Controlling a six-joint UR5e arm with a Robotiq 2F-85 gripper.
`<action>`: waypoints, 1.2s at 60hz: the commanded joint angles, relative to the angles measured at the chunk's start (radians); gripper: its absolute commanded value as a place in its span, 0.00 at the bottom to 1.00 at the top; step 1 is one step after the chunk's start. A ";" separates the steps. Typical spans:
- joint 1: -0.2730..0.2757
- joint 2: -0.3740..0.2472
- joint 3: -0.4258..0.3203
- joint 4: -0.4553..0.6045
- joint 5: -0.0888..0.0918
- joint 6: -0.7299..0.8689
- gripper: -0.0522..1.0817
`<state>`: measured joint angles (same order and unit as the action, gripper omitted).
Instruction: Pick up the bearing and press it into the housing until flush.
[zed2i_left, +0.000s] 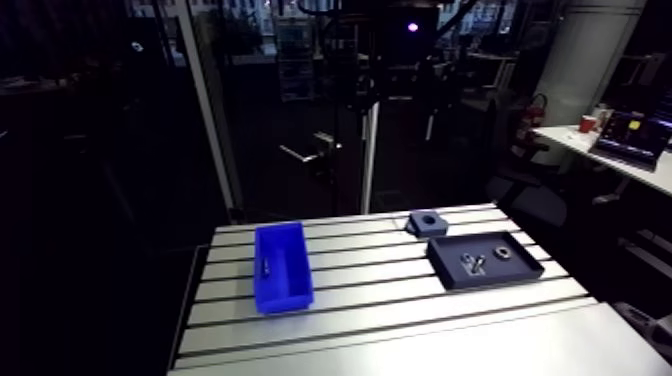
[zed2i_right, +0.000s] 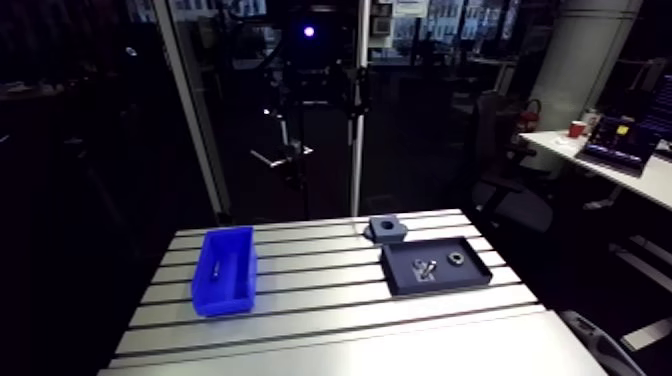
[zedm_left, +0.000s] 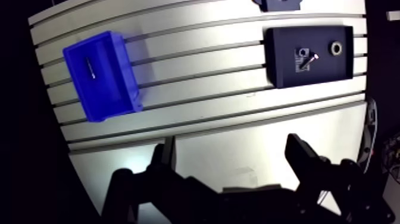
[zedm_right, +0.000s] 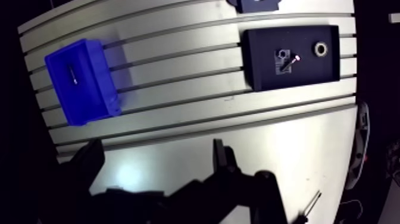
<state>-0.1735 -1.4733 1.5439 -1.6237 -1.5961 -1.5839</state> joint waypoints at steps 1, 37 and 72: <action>-0.001 -0.025 0.000 0.009 -0.005 -0.008 0.05; -0.070 -0.006 0.010 -0.009 -0.044 -0.166 0.05; -0.335 0.112 0.055 -0.176 -0.034 -0.498 0.05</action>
<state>-0.3752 -1.4558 1.5765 -1.6816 -1.6332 -1.9128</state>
